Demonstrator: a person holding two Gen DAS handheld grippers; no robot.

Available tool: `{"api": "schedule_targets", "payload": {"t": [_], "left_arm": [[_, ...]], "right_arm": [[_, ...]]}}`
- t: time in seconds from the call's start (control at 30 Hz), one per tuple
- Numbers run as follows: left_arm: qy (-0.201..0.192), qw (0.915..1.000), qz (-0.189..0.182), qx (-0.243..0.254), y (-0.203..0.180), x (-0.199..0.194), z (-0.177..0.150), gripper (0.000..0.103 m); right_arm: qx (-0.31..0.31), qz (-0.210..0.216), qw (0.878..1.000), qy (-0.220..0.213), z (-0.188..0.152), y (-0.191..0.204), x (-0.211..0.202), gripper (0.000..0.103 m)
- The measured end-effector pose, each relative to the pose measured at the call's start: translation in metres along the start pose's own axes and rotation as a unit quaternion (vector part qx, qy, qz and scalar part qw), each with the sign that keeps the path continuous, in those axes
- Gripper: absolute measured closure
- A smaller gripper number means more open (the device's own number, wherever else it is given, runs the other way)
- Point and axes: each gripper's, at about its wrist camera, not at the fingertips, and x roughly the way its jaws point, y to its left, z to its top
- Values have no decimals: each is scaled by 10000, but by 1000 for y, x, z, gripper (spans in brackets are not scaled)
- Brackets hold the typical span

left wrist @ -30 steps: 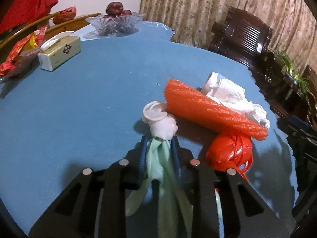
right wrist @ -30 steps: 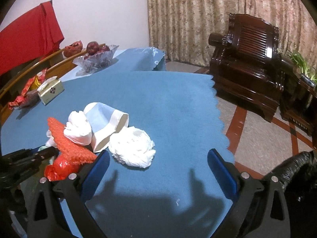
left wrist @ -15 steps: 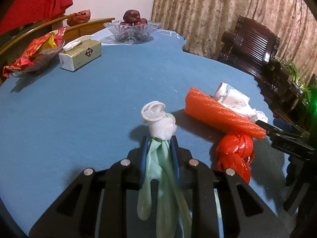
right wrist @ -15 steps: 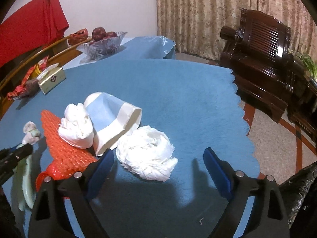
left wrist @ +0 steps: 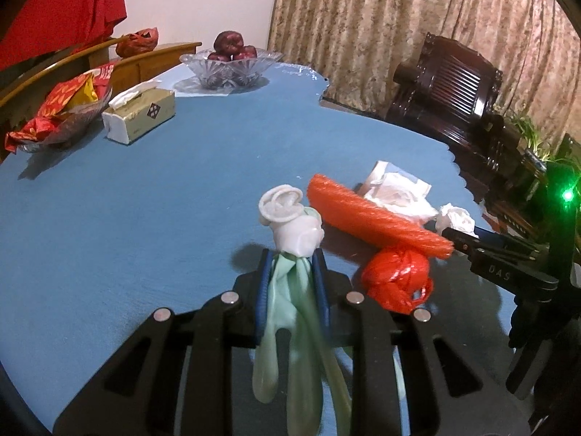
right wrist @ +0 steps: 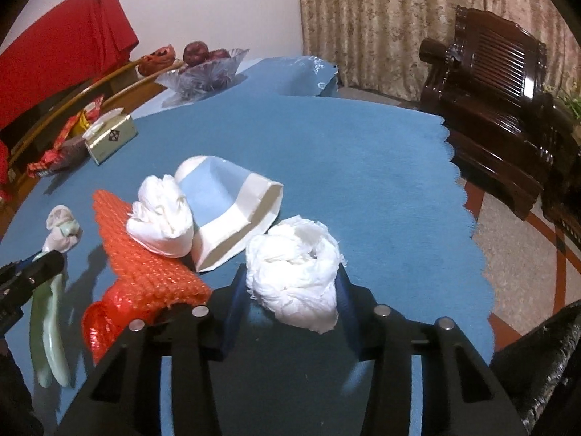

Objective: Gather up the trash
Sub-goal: 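Grasp the white tissue wad with the right gripper while the left gripper holds the glove, then carry glove and tissue over the bin and open both grippers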

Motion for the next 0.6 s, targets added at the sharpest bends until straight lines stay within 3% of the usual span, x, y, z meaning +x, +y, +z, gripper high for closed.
{"api": "schedule_targets", "payload": {"t": [0.6], "left_arm": [[-426, 9974, -475, 334, -58, -60, 7, 82]], "right_arm": [[144, 62, 9967, -795, -7, -5, -108, 57]]}}
